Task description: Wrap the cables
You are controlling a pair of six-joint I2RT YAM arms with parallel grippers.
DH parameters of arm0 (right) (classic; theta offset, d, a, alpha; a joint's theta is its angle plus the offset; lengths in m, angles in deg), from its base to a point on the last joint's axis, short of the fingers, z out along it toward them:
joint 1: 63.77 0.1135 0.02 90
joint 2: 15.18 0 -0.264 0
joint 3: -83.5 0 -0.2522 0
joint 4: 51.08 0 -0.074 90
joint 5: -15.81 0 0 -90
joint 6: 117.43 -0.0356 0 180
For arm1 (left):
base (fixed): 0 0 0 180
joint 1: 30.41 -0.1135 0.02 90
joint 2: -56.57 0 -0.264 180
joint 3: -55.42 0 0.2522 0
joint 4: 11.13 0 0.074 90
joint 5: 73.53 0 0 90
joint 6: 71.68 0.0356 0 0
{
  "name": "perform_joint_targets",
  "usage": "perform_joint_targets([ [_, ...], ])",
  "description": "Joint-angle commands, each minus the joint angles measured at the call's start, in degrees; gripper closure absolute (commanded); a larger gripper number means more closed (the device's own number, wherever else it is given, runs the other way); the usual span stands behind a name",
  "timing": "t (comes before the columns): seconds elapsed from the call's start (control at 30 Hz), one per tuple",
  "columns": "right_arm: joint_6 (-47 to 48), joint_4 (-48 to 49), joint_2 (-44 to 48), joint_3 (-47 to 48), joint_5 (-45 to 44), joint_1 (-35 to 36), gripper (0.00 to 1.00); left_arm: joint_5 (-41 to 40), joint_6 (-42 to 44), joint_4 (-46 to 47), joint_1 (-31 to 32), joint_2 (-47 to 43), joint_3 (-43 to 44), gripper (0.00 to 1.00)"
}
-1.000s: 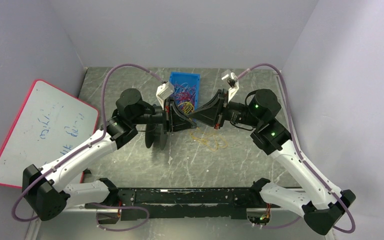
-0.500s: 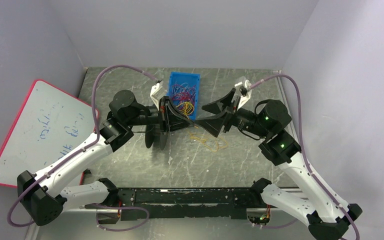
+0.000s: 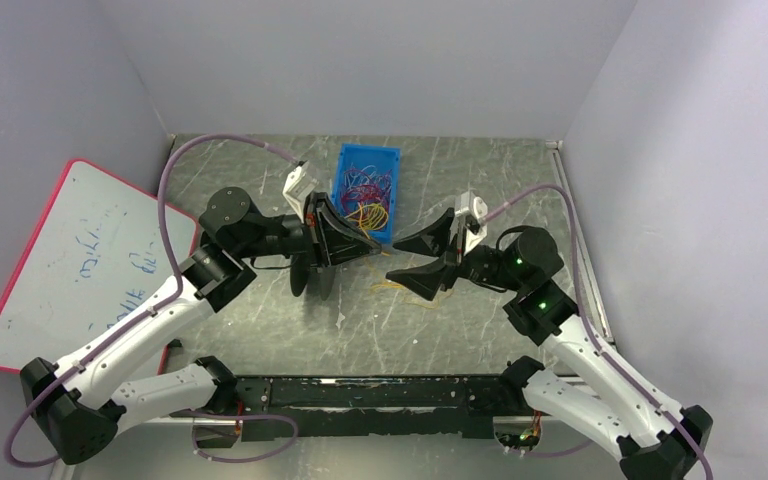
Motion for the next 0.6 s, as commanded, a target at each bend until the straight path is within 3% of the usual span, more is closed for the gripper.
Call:
perform_joint_targets([
  [0.0, -0.8, 15.5, -0.8, -3.0, 5.4, -0.2, 0.34, 0.3, -1.9, 3.5, 0.3, -0.7, -0.7, 0.93],
  [0.13, -3.6, 25.9, -2.4, -5.5, 7.4, -0.1, 0.37, 0.6, -2.9, 4.8, 0.3, -0.8, -1.3, 0.93],
  [0.27, -3.9, 29.7, -4.1, -6.1, 7.1, 0.1, 0.40, 1.1, -3.6, 6.0, 0.3, -0.7, -1.5, 0.93],
  [0.57, -5.0, 32.6, -5.5, -6.4, 7.9, 0.2, 0.62, 0.9, -3.7, 6.2, 0.3, -0.6, -1.5, 0.93],
])
